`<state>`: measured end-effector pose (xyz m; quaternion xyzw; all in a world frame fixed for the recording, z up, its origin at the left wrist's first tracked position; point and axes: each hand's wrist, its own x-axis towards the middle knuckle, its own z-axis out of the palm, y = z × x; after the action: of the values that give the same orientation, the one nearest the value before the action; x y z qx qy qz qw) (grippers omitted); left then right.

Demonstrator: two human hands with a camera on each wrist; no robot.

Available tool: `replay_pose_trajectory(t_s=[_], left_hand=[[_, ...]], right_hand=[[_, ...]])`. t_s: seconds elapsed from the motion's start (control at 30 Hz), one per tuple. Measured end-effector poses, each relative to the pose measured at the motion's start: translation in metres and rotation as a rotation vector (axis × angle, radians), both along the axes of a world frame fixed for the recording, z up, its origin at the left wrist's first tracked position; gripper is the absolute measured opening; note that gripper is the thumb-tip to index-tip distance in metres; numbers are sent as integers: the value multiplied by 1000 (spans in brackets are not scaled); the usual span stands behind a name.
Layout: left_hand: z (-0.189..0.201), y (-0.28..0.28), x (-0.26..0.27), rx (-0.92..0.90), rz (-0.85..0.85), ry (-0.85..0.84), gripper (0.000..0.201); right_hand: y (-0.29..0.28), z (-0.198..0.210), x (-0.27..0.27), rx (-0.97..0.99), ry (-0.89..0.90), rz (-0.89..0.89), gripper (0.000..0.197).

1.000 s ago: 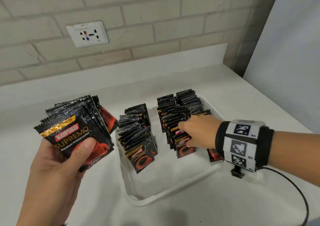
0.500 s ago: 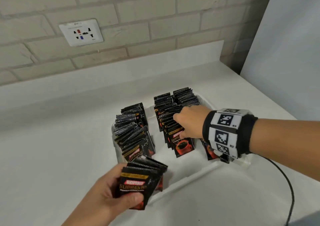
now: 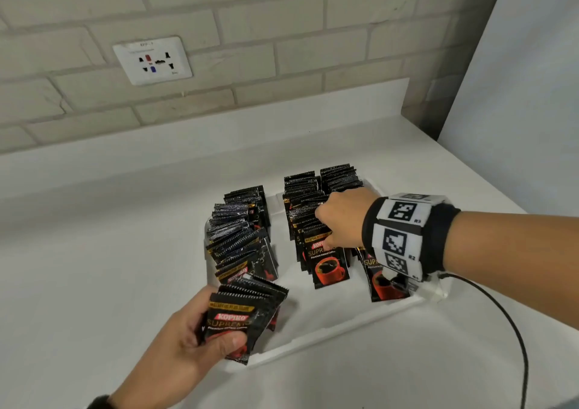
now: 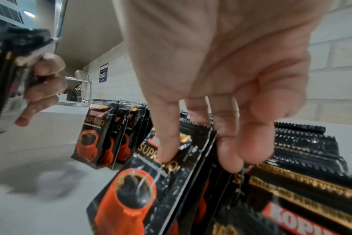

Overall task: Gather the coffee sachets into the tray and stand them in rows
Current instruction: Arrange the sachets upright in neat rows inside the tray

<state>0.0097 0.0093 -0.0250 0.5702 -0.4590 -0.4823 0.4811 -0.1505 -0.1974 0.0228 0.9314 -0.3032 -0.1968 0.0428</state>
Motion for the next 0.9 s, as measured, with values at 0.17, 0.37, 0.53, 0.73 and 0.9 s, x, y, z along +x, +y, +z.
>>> replay_pose_trajectory(t_s=[0.17,0.37,0.53,0.73,0.9], left_hand=[[-4,-10,0,-55,5,-25,53],[-6,-22,2,-119,91,-57,44],[-8,-25,4,-127,117,13,60],[4,-21,-1,-112,241,101,58],[10,-12,6,-175,360,120,42]], right_hand=[[-5,0,1,-23,-13,-13,37],[-7,-5,-1,-87,-67,36,34],[-6,-3,-5,-117,-59,28,38],[-4,3,-11,-110,-52,2,44],[-15,39,-25,-116,-237,-116,41]])
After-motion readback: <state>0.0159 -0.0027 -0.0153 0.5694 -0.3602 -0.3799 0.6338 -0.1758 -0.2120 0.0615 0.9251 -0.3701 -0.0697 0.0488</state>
